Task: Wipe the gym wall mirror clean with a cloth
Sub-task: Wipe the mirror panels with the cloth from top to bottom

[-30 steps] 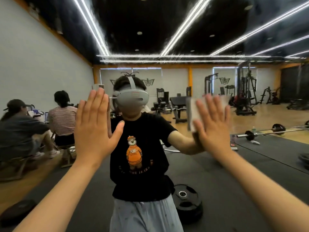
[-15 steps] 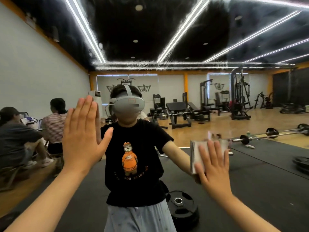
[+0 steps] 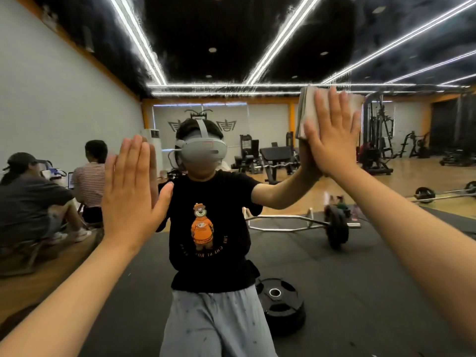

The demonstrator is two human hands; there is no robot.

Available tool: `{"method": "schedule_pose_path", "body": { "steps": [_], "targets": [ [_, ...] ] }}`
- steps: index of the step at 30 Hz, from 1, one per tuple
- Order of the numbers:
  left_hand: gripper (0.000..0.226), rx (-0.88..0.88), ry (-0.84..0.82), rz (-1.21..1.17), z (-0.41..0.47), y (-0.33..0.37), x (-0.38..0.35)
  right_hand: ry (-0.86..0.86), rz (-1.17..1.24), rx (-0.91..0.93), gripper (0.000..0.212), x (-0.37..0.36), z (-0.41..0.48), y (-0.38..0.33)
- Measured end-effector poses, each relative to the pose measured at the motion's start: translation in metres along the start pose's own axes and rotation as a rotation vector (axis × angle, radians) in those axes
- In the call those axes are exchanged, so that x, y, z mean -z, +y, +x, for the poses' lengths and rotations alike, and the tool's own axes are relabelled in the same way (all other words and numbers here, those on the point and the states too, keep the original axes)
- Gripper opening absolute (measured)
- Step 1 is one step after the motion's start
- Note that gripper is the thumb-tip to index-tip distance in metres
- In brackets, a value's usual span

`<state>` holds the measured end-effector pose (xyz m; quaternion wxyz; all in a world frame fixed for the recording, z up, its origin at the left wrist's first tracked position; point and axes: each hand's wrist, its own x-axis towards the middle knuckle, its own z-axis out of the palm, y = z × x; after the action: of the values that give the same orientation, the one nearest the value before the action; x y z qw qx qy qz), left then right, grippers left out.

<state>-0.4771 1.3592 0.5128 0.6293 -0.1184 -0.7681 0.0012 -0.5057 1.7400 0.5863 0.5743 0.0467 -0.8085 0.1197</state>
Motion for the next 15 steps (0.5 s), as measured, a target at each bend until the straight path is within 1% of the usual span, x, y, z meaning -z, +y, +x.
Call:
{"method": "schedule_pose_path", "body": {
  "steps": [3,6,8,12,15],
  "targets": [
    [0.077,-0.045,-0.008,-0.056,-0.043,0.010,-0.001,0.032,-0.009,0.038,0.064,-0.011,-0.028,0.002],
    [0.074,-0.097,-0.074,-0.043,-0.096,0.016,-0.010,0.045,-0.014,0.065,0.061,-0.032,-0.083,0.009],
    [0.071,-0.086,-0.103,-0.054,-0.120,0.018,-0.018,0.053,-0.010,0.072,0.061,-0.047,-0.129,0.018],
    [0.073,-0.103,-0.078,-0.037,-0.141,0.021,-0.031,0.022,-0.035,0.139,0.060,-0.075,-0.229,0.038],
    [0.075,-0.142,-0.061,0.011,-0.141,0.020,-0.035,0.047,-0.044,0.112,0.061,-0.086,-0.257,0.039]
  ]
}}
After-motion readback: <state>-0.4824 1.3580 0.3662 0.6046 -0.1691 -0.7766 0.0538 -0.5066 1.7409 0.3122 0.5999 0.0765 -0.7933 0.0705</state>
